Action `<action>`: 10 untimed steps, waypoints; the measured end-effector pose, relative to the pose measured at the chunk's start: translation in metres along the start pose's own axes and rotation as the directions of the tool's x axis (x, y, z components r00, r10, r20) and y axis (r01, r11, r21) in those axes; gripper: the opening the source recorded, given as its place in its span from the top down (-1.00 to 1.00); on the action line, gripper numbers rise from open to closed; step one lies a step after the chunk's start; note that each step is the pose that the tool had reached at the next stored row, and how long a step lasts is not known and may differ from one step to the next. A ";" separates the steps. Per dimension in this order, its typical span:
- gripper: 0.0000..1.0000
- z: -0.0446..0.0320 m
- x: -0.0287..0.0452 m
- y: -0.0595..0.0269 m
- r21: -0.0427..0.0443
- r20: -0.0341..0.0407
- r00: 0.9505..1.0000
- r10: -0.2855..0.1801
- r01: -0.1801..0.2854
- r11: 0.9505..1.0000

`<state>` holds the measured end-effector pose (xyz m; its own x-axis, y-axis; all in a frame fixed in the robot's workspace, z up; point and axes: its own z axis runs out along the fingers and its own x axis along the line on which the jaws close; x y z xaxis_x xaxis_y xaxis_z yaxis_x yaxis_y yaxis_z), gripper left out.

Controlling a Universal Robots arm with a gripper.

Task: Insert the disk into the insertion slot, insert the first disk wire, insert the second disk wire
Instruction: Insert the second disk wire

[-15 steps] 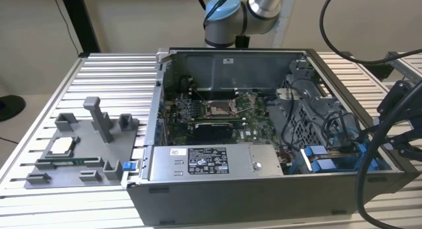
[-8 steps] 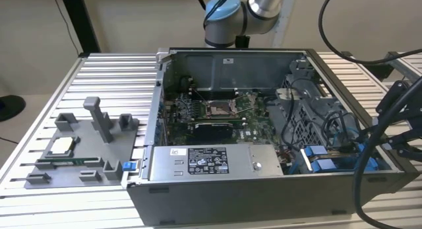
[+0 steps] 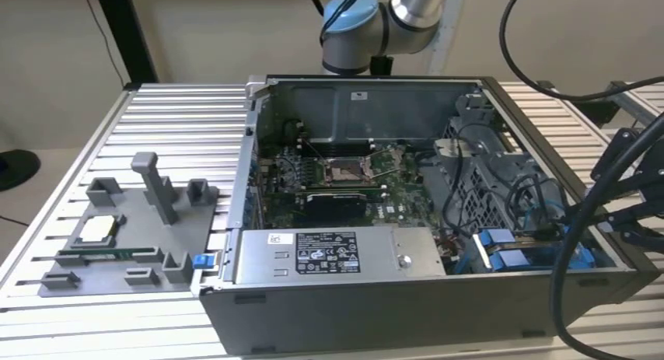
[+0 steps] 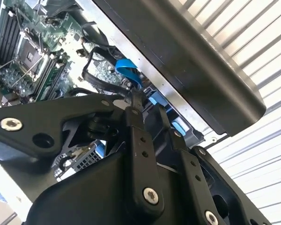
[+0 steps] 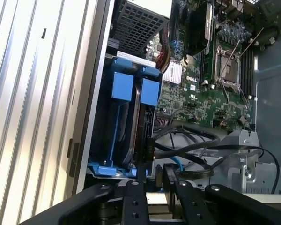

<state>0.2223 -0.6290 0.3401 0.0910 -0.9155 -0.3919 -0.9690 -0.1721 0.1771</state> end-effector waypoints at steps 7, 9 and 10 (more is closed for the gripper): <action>1.00 0.0006 -0.0007 0.0012 0.002 0.003 1.000 0.002 -0.002 1.000; 1.00 0.0007 -0.0010 0.0017 0.002 0.004 1.000 0.003 -0.003 1.000; 1.00 0.0008 -0.0010 0.0020 0.002 0.004 1.000 0.003 -0.003 1.000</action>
<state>0.2201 -0.6281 0.3401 0.0870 -0.9146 -0.3949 -0.9698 -0.1684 0.1763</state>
